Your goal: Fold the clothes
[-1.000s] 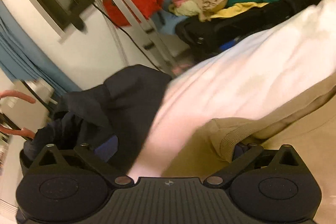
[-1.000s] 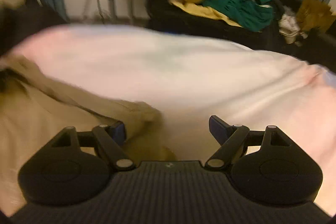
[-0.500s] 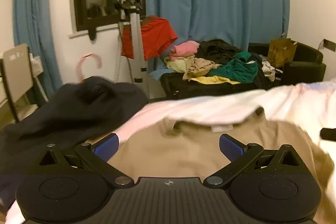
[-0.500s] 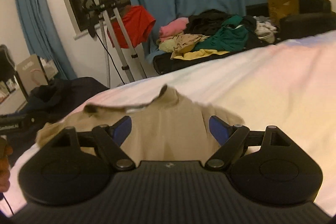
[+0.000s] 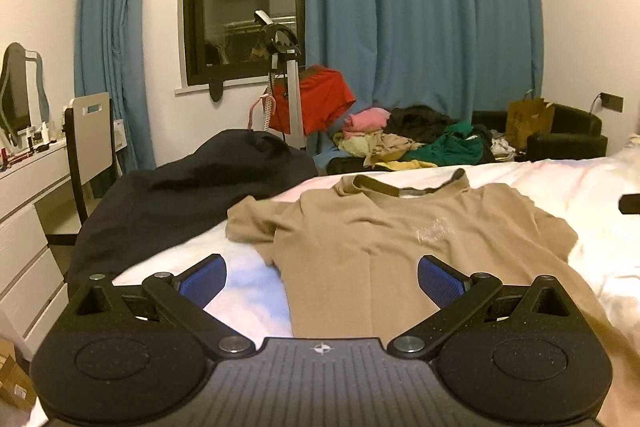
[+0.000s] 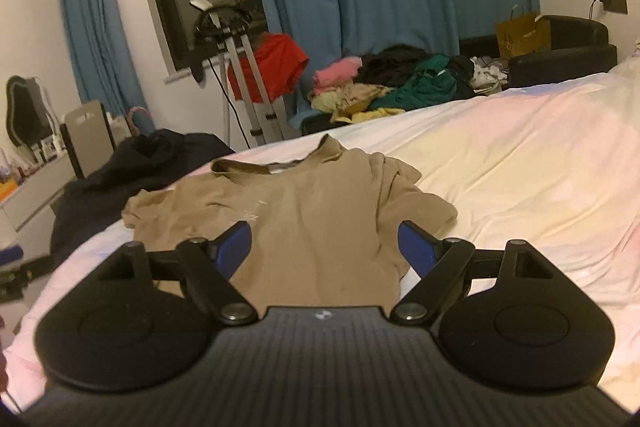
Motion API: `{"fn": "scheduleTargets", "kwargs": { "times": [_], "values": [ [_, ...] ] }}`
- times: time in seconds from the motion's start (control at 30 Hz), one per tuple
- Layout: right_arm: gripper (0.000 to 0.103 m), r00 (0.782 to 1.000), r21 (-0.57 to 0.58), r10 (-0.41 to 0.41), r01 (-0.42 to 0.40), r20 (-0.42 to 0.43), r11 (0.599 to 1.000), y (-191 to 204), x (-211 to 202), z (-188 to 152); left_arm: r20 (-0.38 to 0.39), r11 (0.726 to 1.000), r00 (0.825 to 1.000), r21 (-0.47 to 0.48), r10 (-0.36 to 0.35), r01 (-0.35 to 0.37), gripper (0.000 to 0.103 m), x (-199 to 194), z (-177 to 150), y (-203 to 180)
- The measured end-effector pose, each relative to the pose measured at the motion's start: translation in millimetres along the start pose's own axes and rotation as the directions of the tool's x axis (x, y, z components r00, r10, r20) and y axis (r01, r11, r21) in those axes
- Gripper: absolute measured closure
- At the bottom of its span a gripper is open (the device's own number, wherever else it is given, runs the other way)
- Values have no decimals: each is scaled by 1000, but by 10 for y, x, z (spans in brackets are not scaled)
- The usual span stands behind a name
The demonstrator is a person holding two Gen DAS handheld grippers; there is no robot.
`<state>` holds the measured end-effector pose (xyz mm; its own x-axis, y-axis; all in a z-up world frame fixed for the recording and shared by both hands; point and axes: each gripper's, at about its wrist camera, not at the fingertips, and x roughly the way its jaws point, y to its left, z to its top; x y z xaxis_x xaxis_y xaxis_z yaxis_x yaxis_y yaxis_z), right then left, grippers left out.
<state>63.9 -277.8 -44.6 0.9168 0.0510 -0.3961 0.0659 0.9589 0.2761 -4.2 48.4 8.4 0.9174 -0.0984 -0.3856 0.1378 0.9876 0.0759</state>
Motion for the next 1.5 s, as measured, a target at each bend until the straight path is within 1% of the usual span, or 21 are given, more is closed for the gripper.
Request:
{"fn": "scheduleTargets", "kwargs": {
  "times": [0.1,0.23,0.3,0.37,0.5,0.63,0.77,0.87,0.97,1.03,1.13,1.27,1.33,1.37,1.4,1.5],
  "values": [
    [21,1000,18,7,-8,27,1000,2,-52,-79,3,1000,1000,-18,-13,13,0,-179,-99,-27],
    [21,998,31,8,-10,60,999,-1,-87,-152,13,999,1000,-23,-24,25,0,-277,-208,-97],
    [21,997,41,8,-11,76,999,-7,-103,-183,9,999,999,-16,-32,32,0,-264,-247,-135],
    [21,997,75,6,-12,81,997,-69,-95,-174,0,999,999,-13,-36,36,0,-243,-280,-163],
    [21,997,157,4,-16,75,988,-224,-24,-179,-19,999,999,-42,-29,29,0,-187,-296,-141],
    [22,998,252,13,-27,58,967,-408,152,-152,-33,995,999,-93,-30,27,0,-181,-275,-93],
    [22,999,328,1,-17,48,945,-614,352,-98,-40,996,999,-92,-21,17,0,-165,-281,-111],
    [23,999,351,-14,0,37,936,-750,501,-61,-55,995,998,-94,-23,17,0,-122,-307,-125],
    [26,1000,368,-10,1,23,930,-895,638,-28,-73,995,997,-95,-23,16,0,-60,-335,-139],
    [26,1000,396,-6,-1,16,918,-1042,722,-9,-83,995,996,-94,-21,13,0,-16,-353,-149],
    [26,1000,464,15,-13,-1,886,-1311,880,-22,-101,994,995,-108,-18,7,0,48,-377,-162],
    [26,999,563,39,-28,-8,826,-1684,1100,-119,-115,990,993,-141,-28,11,0,111,-380,-154],
    [30,998,617,57,-38,-12,786,-1816,1222,-201,-117,988,993,-151,-33,15,0,139,-385,-153],
    [34,998,634,65,-37,-20,773,-1842,1298,-241,-119,988,992,-154,-35,16,0,153,-388,-153],
    [35,997,644,71,-36,-28,764,-1861,1373,-274,-121,987,992,-157,-37,18,0,174,-394,-150],
    [37,996,613,81,-35,-47,789,-1822,1590,-286,-132,986,990,-167,-42,19,0,246,-419,-136]
  ]
}}
